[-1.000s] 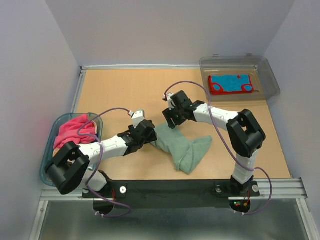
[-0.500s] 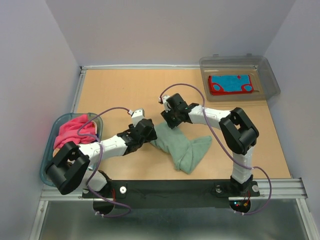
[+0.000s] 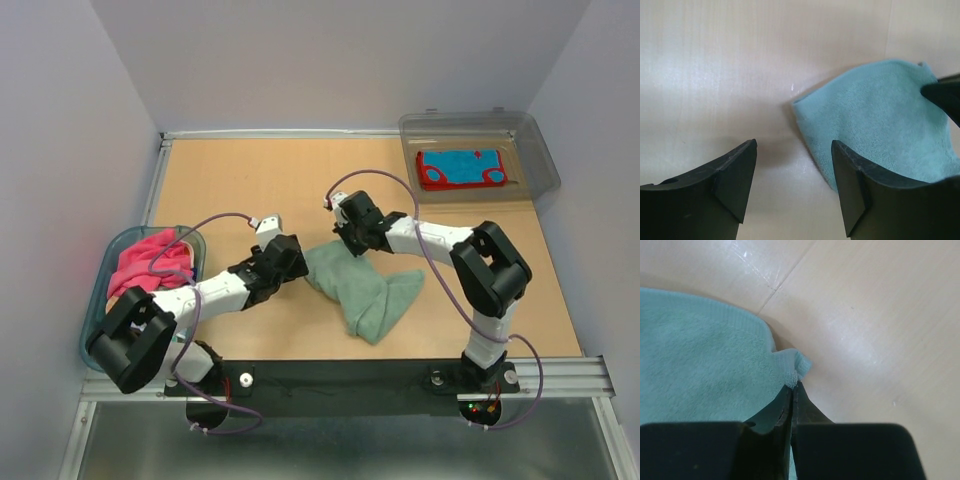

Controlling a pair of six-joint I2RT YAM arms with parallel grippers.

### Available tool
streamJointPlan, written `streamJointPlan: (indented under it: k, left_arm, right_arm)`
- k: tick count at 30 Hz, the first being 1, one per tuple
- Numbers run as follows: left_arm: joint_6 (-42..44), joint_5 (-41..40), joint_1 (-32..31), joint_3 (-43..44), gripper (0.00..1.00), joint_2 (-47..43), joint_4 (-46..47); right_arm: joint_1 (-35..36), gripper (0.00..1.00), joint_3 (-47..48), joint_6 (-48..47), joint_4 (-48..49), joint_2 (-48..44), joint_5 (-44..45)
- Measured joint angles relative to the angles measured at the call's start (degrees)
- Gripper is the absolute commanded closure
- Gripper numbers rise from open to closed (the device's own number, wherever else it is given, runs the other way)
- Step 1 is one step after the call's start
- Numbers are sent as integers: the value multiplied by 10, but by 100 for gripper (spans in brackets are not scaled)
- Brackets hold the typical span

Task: Fold and stack the towels
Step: Flatten out the crumpled towel

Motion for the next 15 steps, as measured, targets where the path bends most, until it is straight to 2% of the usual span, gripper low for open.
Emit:
streamJointPlan:
  k: [5,10,12,15]
  left_arm:
    - [0,-5,9,-20,28,-70,1]
    - [2,-16,9,-28,28,-180,5]
    - [3,-21,9,-32,28,-222,9]
    - [5,-29,9,-40,28,-255,14]
  right_arm:
    - [-3,99,-16,-6,-28,-98,-21]
    - [-3,99,-22,-16,-21,-265,-94]
    - [-3,99,-35,-13,-12,-335,-86]
    - [-2,99,-55,-1,3,-366,-21]
